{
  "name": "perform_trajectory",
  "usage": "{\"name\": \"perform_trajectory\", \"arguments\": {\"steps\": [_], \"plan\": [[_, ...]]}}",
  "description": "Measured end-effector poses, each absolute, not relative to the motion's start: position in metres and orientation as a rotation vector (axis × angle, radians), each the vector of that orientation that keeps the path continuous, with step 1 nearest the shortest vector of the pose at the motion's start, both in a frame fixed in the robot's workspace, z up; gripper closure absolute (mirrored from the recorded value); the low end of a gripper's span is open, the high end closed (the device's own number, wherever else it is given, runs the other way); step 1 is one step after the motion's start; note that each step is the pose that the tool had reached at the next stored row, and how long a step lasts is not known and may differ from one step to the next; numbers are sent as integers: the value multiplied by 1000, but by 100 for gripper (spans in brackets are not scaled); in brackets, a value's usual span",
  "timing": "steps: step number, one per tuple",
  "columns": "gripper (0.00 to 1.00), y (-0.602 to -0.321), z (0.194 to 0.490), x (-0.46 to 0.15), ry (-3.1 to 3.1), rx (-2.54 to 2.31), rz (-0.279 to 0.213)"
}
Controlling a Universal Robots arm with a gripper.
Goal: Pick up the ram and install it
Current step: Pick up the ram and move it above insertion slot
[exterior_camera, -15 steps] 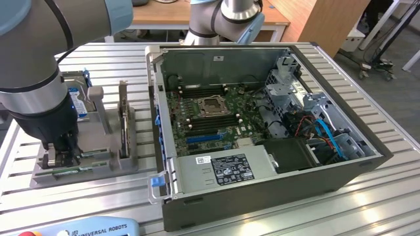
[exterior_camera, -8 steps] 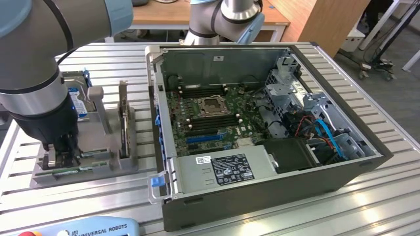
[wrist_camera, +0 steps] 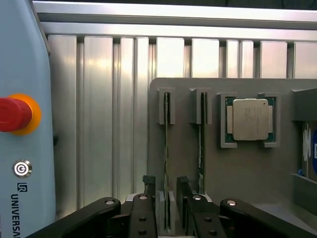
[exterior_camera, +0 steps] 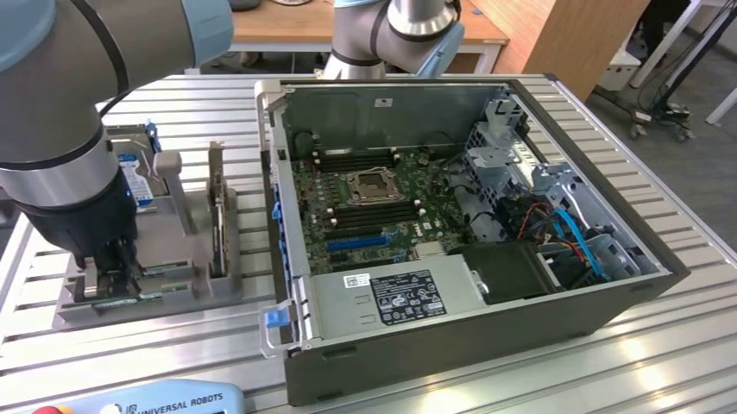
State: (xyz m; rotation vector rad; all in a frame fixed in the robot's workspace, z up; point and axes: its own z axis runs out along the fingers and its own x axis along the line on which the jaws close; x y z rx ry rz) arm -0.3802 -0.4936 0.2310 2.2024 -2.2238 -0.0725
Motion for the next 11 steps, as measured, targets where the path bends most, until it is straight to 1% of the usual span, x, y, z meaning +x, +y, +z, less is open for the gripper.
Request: {"name": "perform_trajectory", "arguments": {"steps": [11], "plan": [[69,-494,217,-380,-2228,2207,-63]]}}
